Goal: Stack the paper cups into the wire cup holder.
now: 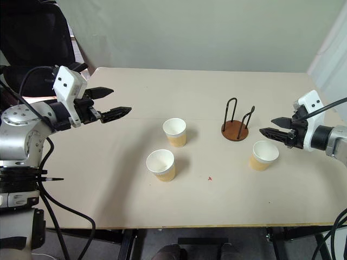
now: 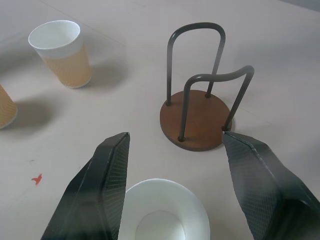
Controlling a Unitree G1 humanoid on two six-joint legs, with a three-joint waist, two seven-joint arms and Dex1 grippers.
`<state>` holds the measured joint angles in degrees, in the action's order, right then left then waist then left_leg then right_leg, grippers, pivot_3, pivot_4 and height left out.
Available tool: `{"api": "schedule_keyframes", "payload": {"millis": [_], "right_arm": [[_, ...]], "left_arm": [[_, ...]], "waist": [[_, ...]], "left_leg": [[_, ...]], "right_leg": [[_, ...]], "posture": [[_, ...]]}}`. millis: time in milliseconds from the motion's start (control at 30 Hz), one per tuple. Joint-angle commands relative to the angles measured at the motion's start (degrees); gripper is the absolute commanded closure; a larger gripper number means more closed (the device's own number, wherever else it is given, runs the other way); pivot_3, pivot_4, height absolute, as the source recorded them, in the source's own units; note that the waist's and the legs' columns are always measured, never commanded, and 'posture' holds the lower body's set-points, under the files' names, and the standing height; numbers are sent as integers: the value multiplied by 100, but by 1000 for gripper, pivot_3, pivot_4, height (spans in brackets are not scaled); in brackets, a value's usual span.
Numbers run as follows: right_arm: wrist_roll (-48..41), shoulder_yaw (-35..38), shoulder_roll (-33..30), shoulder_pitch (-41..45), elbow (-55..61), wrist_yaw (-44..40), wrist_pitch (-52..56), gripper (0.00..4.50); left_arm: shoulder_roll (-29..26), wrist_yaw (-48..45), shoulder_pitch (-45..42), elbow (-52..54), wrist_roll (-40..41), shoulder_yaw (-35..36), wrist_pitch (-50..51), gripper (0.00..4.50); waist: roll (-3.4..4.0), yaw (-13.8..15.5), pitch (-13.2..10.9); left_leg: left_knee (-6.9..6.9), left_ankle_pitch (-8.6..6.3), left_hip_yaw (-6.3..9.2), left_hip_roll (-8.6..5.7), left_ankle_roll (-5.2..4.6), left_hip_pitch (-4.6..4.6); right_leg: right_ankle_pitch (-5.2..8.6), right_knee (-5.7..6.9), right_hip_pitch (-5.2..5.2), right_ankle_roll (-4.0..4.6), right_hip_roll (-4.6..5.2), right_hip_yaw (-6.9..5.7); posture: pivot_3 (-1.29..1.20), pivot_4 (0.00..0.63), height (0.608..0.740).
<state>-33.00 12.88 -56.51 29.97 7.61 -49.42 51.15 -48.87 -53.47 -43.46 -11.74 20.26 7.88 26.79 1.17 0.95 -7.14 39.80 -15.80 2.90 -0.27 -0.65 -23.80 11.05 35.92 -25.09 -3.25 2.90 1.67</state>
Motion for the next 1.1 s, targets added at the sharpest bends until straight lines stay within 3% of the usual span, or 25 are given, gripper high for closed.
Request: {"api": "schedule_keyframes", "payload": {"millis": [33, 367, 700, 1100], "right_arm": [[-71, 383, -223, 10, 256, 56, 75, 1484], [-387, 927, -118, -587, 850, 543, 794, 1484], [112, -142, 374, 717, -34, 1059, 700, 1484], [439, -662, 817, 998, -562, 1072, 321, 1484]], "left_arm": [[83, -29, -193, 45, 46, 34, -72, 0], [576, -794, -846, -365, -76, -677, -291, 0], [832, -1155, -998, -519, -132, -845, -598, 0], [847, -1070, -820, -258, -78, -762, -580, 0]], "waist": [[0, 4, 0], [-1, 43, -1], [-1, -25, -1], [-1, 8, -1]], "left_leg": [[0, 0, 0, 0, 0, 0], [10, 0, -3, 0, 0, -3], [13, 6, -2, 3, -2, 2], [11, 3, 0, 3, -9, -23]], "right_leg": [[0, 0, 0, 0, 0, 0], [-3, 4, 2, -5, 2, 2], [-11, 13, -3, -11, -2, 7], [-10, -4, -18, -13, -1, -1]], "posture": [[0, 150, 740], [0, 150, 740], [0, 150, 740], [0, 150, 740]]}}
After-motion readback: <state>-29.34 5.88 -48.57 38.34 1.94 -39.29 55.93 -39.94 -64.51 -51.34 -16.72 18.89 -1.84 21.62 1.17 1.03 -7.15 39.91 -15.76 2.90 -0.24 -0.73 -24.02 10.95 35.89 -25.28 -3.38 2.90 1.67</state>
